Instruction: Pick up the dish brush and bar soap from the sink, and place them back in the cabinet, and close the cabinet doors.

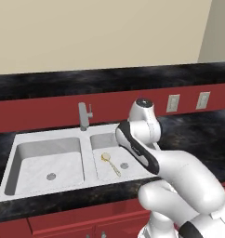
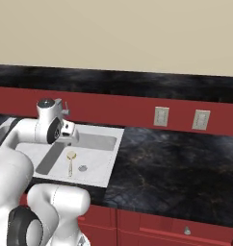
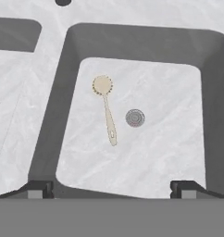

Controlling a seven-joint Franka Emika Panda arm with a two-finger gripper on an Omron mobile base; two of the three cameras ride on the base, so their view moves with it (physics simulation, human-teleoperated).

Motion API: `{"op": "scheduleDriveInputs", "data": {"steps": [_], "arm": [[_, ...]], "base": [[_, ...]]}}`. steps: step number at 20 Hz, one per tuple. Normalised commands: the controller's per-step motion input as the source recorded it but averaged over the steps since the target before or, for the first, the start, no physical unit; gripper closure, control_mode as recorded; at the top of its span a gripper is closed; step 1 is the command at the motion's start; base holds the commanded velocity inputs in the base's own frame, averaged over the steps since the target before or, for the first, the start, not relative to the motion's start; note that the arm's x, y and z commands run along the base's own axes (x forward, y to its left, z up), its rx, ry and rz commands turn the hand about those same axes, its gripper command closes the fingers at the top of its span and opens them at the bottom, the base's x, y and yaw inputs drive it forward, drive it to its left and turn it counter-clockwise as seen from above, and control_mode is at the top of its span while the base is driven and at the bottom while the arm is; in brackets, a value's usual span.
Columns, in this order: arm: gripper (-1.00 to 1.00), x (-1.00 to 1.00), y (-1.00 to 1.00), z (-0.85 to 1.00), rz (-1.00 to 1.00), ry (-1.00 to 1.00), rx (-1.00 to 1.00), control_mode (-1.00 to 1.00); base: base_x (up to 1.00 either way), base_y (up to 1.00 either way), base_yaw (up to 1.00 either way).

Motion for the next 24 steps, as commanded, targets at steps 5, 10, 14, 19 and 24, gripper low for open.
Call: {"op": "scheduleDriveInputs", "data": {"steps": [5, 10, 14, 19, 24], "arm": [[-1.0, 0.25, 0.0, -0.25, 0.0, 0.0, 0.0, -1.0], [-1.0, 0.1, 0.07, -0.25, 0.0, 0.03, 0.0, -1.0], [-1.0, 0.11, 0.11, -0.26, 0.0, 0.02, 0.0, -1.0], [-1.0, 0.14, 0.1, -0.26, 0.0, 0.02, 0.0, -1.0], [-1.0, 0.13, 0.03, -0.27, 0.0, 0.02, 0.0, -1.0]], "base": [[0.0, 0.0, 0.0], [0.0, 0.0, 0.0], [0.0, 0.0, 0.0], [0.0, 0.0, 0.0], [0.0, 0.0, 0.0]]}}
